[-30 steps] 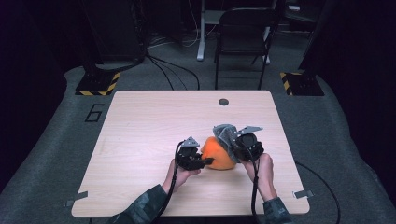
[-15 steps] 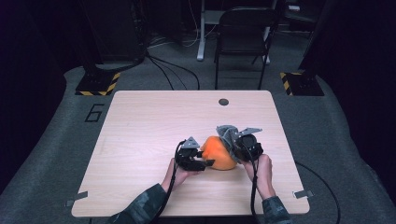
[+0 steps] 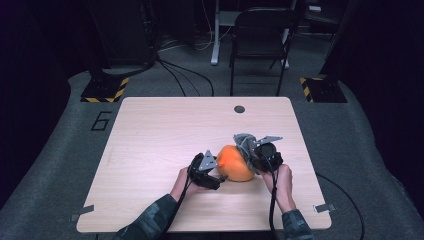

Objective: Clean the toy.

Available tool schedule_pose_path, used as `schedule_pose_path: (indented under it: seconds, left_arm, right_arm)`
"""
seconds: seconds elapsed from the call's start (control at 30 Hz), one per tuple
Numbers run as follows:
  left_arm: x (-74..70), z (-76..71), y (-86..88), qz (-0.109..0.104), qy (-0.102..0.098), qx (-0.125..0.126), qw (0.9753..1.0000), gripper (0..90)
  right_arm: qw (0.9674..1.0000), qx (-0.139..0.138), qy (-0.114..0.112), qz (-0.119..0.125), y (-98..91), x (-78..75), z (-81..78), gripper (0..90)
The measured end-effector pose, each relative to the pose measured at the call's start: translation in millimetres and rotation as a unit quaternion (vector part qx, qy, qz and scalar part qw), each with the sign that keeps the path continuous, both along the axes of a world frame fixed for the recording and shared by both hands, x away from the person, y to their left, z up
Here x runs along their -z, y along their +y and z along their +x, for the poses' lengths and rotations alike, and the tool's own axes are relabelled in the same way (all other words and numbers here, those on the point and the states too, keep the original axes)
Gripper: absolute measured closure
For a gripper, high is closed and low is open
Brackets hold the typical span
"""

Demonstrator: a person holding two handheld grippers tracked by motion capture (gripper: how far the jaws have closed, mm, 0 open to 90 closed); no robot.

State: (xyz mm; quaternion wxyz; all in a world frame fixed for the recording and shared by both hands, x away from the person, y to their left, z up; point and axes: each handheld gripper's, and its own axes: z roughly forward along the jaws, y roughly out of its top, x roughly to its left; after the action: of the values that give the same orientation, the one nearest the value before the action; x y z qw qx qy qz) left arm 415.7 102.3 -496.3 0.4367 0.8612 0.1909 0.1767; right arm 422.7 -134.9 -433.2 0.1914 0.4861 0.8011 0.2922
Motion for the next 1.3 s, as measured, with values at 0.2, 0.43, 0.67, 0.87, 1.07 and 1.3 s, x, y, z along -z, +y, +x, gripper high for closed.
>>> schedule_pose_path:
  seconds: [0.2, 0.43, 0.67, 0.87, 1.07, 1.3]
  left_arm:
    - [7.2, 0.1, -3.9, 0.031, -0.035, 0.010, 0.9988, 16.0]
    - [14.1, 2.8, -6.9, 0.045, -0.044, 0.010, 0.9980, 16.0]
    - [18.5, 1.5, -8.0, 0.041, -0.067, 0.021, 0.9967, 21.2]
    - [21.5, -2.4, -8.9, 0.032, -0.081, 0.021, 0.9960, 47.6]
    - [21.2, -3.5, -9.0, 0.031, -0.080, 0.016, 0.9962, 62.2]
    - [21.6, -3.2, -8.2, 0.032, -0.077, 0.014, 0.9964, 65.8]
  right_arm:
    - [1.0000, 0.000, 0.000, -0.001, -0.6, 0.4, 1.0, 77.5]
    - [1.0000, 0.001, 0.002, 0.002, -0.6, 0.5, 1.0, 77.5]
    - [1.0000, 0.000, 0.002, 0.001, -0.9, 0.8, 1.4, 77.5]
    - [1.0000, 0.003, 0.005, 0.002, -1.5, 1.1, 1.6, 77.5]
    - [0.9997, 0.000, -0.004, 0.023, -8.8, -2.8, 1.0, 77.2]
    - [0.9973, 0.063, -0.005, 0.039, -48.5, -10.1, 1.9, 77.1]
